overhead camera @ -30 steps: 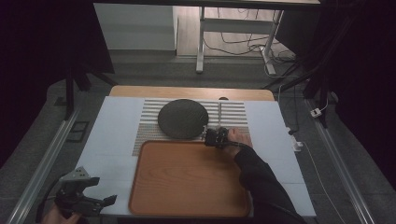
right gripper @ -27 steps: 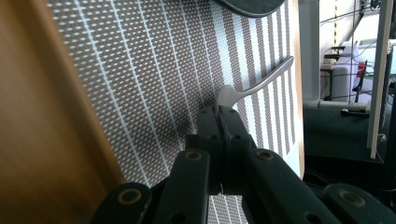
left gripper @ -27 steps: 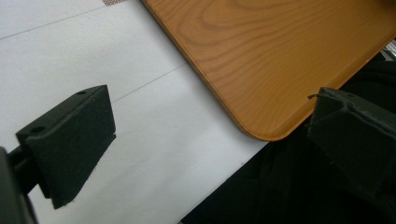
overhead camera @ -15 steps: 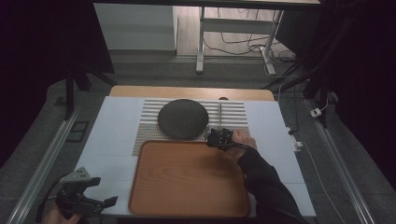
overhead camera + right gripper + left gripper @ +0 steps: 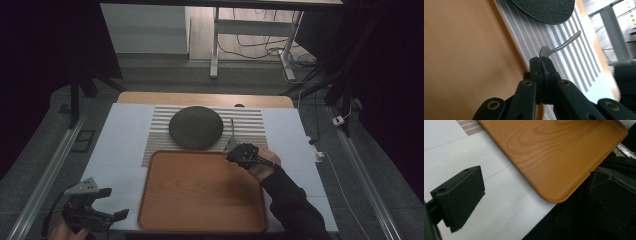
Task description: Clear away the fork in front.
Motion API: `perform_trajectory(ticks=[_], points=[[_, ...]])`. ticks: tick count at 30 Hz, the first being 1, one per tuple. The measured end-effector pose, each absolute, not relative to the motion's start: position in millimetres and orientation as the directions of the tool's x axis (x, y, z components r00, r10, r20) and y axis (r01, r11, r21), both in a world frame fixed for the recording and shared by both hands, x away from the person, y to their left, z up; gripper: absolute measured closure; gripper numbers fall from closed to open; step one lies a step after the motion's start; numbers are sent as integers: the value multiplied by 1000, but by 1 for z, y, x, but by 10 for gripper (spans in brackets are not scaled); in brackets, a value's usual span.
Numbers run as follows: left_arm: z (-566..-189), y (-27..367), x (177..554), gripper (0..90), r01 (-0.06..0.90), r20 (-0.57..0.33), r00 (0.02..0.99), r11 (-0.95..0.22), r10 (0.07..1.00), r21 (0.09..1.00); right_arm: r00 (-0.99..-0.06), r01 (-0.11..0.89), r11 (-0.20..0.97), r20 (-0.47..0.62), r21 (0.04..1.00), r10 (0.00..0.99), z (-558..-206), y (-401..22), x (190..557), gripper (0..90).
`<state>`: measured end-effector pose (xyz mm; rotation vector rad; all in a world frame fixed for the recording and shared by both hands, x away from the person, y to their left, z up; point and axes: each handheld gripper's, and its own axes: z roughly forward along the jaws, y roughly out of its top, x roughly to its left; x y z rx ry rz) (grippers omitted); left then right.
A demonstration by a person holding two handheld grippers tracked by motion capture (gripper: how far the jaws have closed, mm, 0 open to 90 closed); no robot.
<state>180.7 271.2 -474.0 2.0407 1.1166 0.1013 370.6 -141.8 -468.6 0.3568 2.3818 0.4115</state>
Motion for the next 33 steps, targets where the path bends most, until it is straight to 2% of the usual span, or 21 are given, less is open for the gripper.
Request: perform_trajectory(ticks=[9,14,22,33], points=[[-470,257,192,0,635,-265,672,-353,692,687,-793,209,778,-363,592,490,-447,-172,350,885],[-467,249,199,0,600,-247,706,-375,664,707,-822,262,694,-222,671,524,-440,-188,339,886],[-462,234,214,0,564,-241,747,-399,620,723,-858,275,605,-93,747,505,-432,-203,320,886],[-460,206,243,0,514,-203,802,-476,561,713,-908,249,560,-10,790,419,-427,-209,291,885]])
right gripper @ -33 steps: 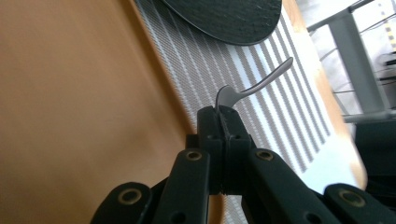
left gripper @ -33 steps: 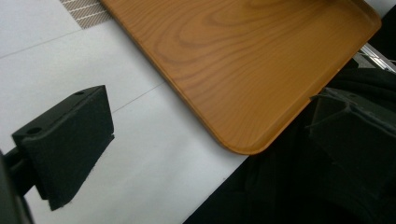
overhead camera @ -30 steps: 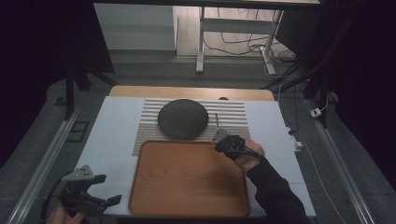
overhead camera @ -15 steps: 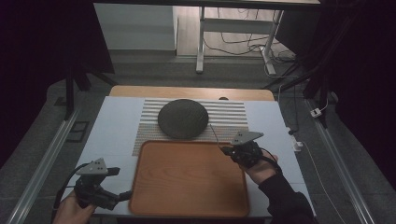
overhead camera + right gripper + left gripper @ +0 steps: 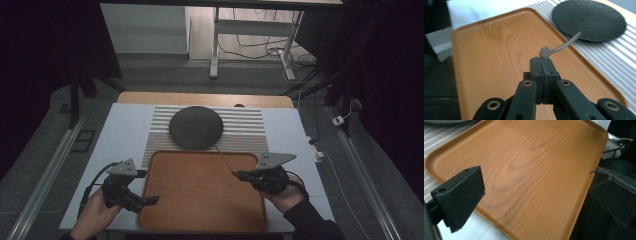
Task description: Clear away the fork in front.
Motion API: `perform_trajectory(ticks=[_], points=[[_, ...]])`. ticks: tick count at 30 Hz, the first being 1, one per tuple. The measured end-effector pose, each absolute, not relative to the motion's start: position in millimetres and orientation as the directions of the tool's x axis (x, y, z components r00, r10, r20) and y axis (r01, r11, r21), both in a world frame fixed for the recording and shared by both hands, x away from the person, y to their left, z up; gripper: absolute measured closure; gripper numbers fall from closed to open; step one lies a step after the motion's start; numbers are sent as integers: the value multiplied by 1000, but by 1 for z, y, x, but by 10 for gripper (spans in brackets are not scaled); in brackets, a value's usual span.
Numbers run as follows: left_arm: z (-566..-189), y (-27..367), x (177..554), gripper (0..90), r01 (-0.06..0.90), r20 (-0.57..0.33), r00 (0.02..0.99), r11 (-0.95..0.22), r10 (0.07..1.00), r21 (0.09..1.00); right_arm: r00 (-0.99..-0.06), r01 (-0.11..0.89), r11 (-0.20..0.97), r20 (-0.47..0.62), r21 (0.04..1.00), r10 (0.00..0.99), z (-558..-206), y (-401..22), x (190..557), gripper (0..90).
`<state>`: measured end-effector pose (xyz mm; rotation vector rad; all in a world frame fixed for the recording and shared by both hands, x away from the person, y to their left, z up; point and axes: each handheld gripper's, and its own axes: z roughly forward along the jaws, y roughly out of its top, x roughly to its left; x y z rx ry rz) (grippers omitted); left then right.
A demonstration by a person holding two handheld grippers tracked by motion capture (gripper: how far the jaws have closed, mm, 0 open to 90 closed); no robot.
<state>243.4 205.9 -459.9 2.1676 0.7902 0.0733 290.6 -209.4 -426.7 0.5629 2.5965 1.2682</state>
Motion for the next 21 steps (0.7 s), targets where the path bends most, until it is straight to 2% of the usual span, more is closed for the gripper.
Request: perform_trajectory(ticks=[13,21], points=[[-450,164,276,0,443,-151,862,-577,483,686,-952,227,558,62,798,300,-428,-197,269,886],[-451,136,294,0,346,-128,925,-649,359,678,-970,211,560,101,801,221,-429,-190,259,886]])
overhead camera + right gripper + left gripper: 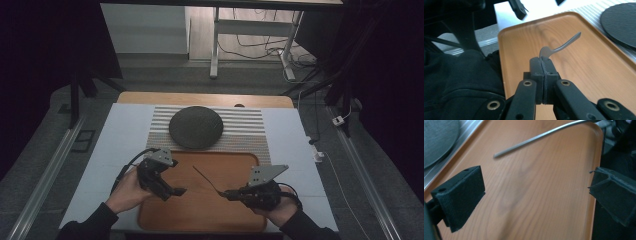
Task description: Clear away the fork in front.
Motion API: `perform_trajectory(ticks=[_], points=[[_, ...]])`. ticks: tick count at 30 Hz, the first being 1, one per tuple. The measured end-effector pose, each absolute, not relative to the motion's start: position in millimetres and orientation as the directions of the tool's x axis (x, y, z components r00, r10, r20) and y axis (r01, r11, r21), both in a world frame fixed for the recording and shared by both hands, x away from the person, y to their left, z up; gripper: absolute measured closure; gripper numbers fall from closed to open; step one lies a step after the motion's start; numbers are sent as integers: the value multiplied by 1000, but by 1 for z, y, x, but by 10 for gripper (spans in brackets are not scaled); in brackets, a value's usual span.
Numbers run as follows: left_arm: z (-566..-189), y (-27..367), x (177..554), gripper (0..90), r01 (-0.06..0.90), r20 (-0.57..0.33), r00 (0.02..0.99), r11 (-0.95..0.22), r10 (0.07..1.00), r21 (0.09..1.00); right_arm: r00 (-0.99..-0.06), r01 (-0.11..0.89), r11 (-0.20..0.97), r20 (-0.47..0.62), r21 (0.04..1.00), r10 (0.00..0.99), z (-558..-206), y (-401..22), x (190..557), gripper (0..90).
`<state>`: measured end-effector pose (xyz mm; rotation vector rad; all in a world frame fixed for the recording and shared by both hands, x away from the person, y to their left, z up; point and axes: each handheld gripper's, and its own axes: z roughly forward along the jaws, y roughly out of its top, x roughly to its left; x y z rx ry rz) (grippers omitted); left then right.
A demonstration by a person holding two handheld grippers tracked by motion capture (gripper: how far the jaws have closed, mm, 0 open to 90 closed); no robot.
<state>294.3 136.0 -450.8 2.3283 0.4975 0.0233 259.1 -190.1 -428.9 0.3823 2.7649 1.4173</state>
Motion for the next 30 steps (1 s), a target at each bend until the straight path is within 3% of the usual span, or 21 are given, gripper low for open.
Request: perform_trajectory(ticks=[8,14,18,21,22,26,28,30], points=[[-462,109,299,53,191,-31,975,-766,219,614,-982,186,572,129,799,139,-431,-179,251,886],[-467,99,292,266,82,27,992,-813,120,576,-988,153,582,138,799,71,-432,-172,246,885],[-469,96,287,434,27,37,998,-827,58,561,-990,125,589,136,798,25,-432,-169,243,886],[-468,96,285,508,-11,33,999,-826,9,564,-990,117,589,139,800,9,-432,-168,242,886],[-468,95,285,575,-26,30,1000,-826,-11,564,-990,109,596,138,796,-3,-432,-168,242,886],[-469,93,281,658,-90,36,996,-827,-84,554,-990,101,606,140,789,-17,-432,-167,242,886],[-469,91,279,751,-123,35,992,-830,-124,545,-988,99,616,151,782,-33,-433,-167,242,885],[-470,90,277,762,-158,43,986,-835,-160,528,-987,100,619,157,779,-38,-433,-167,242,885]])
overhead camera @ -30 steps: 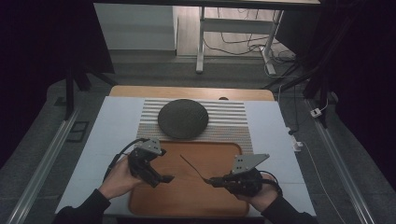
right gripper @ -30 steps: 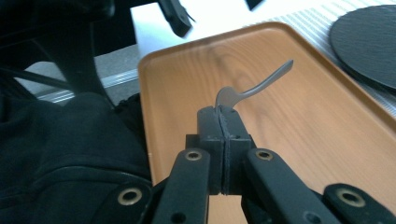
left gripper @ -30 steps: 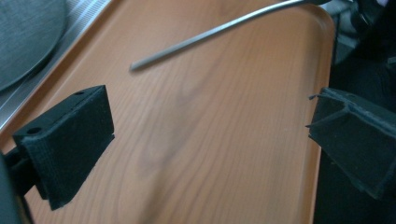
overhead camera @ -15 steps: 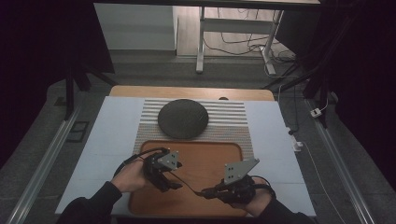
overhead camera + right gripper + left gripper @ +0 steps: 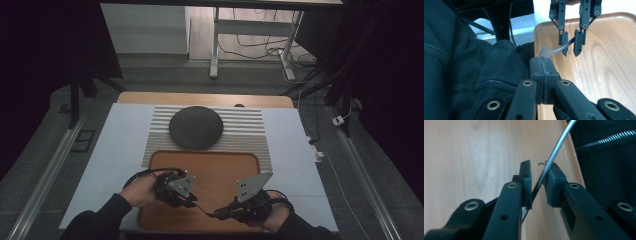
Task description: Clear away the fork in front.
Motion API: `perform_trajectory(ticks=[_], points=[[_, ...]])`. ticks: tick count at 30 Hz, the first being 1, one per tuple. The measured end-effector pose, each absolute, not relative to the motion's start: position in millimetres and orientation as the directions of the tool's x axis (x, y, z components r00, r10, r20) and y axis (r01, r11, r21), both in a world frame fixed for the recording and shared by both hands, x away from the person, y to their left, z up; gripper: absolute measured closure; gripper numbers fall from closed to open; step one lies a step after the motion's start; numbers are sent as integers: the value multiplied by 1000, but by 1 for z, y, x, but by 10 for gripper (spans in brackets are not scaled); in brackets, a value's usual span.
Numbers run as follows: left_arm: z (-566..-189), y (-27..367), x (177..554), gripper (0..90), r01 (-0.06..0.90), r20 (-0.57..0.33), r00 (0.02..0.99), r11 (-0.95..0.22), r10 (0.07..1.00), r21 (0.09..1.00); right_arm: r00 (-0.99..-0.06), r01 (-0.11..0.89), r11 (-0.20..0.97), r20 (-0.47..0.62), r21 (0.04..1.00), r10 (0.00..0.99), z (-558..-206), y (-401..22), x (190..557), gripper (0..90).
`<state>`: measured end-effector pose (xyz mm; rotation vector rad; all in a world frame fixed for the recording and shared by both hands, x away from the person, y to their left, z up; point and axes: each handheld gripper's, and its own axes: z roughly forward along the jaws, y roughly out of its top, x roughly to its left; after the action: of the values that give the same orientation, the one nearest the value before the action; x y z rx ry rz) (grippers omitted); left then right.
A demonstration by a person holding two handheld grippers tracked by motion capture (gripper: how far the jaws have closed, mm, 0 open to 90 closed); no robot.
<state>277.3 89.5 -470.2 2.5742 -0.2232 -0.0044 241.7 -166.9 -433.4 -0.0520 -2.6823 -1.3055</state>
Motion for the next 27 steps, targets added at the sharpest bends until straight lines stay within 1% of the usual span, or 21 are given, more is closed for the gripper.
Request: perform_trajectory(ticks=[3,7,9,10,11,12,15,17,18,19,23,24,25,27], points=[[-472,87,273,792,-214,67,976,-836,-209,506,-984,95,629,167,772,-57,-435,-166,241,884],[-471,85,269,815,-248,65,966,-833,-249,495,-976,112,621,203,776,-77,-436,-167,244,881],[-470,85,269,830,-259,59,962,-834,-265,488,-975,123,609,210,783,-73,-436,-169,246,865],[-470,85,268,847,-258,51,962,-834,-268,488,-977,136,598,208,790,-52,-436,-171,248,835],[-470,85,267,847,-262,47,960,-833,-275,488,-977,136,598,208,790,-52,-436,-171,248,835],[-470,84,267,855,-260,41,960,-835,-275,484,-978,144,593,205,793,-37,-435,-173,249,816],[-471,83,267,859,-214,10,971,-849,-239,482,-979,171,586,202,792,14,-435,-175,253,772],[-470,83,269,859,-167,-18,979,-858,-201,485,-980,185,584,189,790,54,-435,-175,253,726],[-470,83,269,859,-142,-30,983,-861,-180,488,-980,198,586,171,786,102,-436,-174,254,664],[-468,83,270,859,-122,-42,986,-863,-164,490,-980,198,586,171,786,102,-436,-174,254,664],[-465,87,270,858,-63,-54,993,-858,-105,509,-971,231,571,148,788,188,-435,-176,257,528],[-465,88,270,858,-41,-54,995,-856,-80,515,-964,243,567,129,787,235,-435,-177,257,457],[-464,90,271,858,-22,-56,997,-855,-60,518,-964,243,567,129,787,235,-435,-177,257,457],[-463,94,272,858,19,-62,998,-856,-15,516,-953,253,570,101,782,285,-434,-179,256,379]])
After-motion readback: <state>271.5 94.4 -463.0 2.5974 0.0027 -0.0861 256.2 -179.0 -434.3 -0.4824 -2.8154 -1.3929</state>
